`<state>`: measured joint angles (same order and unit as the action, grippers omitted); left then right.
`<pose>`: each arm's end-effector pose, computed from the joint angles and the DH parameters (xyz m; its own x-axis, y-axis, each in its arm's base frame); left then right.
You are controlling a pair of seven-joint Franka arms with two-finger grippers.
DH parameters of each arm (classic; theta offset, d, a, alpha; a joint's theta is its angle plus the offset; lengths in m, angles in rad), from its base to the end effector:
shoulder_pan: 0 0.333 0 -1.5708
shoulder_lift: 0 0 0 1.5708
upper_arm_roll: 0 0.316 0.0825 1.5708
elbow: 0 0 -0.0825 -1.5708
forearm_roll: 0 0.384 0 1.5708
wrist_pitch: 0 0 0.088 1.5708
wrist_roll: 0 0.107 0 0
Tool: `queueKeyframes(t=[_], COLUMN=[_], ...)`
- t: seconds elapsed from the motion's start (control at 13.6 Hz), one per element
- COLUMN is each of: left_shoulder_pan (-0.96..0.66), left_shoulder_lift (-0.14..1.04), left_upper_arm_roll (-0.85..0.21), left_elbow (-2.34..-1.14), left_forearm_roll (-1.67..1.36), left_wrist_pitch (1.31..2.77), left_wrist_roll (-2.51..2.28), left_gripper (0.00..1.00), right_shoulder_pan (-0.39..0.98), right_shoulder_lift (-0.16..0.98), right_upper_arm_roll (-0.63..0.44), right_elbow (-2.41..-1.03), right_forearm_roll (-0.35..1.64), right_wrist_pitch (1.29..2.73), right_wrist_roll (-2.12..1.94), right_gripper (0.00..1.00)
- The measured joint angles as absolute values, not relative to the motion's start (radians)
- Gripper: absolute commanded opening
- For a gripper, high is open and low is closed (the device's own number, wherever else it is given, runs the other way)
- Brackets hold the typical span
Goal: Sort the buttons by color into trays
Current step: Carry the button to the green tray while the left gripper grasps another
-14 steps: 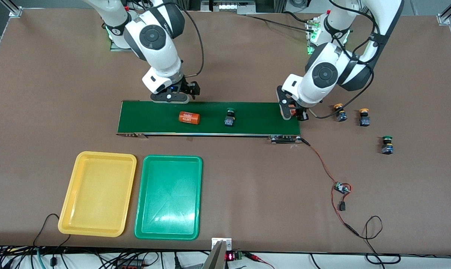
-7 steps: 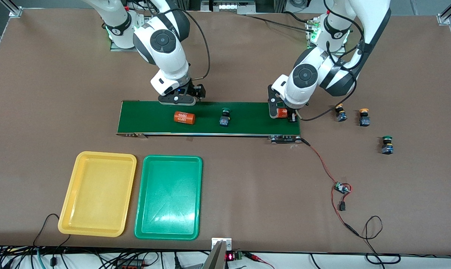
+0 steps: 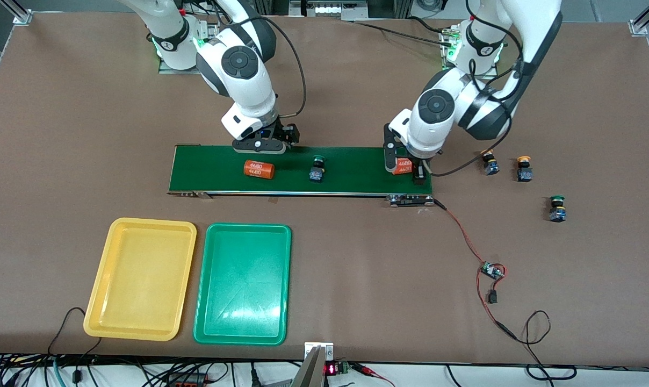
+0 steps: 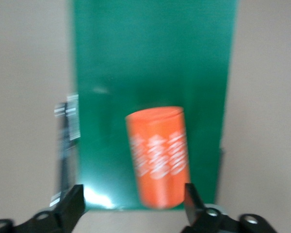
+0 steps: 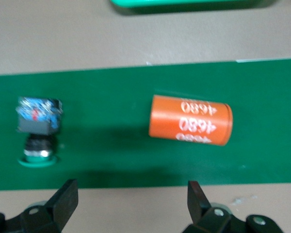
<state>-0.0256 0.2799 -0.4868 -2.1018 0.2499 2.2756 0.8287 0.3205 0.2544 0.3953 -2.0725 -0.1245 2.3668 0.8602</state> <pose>0.5010 -0.2700 0.2944 0.0716 -0.9941 -0.0820 -0.9972 -0.0732 0.0167 0.4483 0.3803 0.3223 0.9966 -0.0733 0.0375 -0.0714 -0.9962 -0.0508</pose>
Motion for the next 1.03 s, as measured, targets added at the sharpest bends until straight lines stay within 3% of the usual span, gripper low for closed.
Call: queueKeyframes(t=[0.29, 0.44, 0.74, 1.03], left_shoulder_pan=[0.150, 0.213, 0.234, 0.247], left_shoulder_lift=[0.218, 0.221, 0.234, 0.236], left_upper_arm_roll=[-0.464, -0.396, -0.261, -0.249], left_elbow=[-2.079, -2.088, -2.120, -2.175], left_forearm_roll=[0.212, 0.211, 0.180, 0.054], left_wrist_pitch=[2.256, 2.251, 2.237, 2.230], left_wrist_roll=[0.829, 0.832, 0.686, 0.336], left_gripper=[1.00, 1.00, 1.00, 1.00], right_shoulder_pan=[0.360, 0.405, 0.451, 0.464], right_shoulder_lift=[0.324, 0.376, 0.451, 0.477], right_upper_arm_roll=[0.320, 0.283, 0.251, 0.238], right_elbow=[-1.962, -1.919, -1.867, -1.843], right_forearm_roll=[-0.125, -0.125, -0.128, -0.129], right_wrist_pitch=[2.382, 2.383, 2.386, 2.386], right_wrist_roll=[0.861, 0.861, 0.863, 0.863], right_gripper=[1.00, 1.00, 1.00, 1.00])
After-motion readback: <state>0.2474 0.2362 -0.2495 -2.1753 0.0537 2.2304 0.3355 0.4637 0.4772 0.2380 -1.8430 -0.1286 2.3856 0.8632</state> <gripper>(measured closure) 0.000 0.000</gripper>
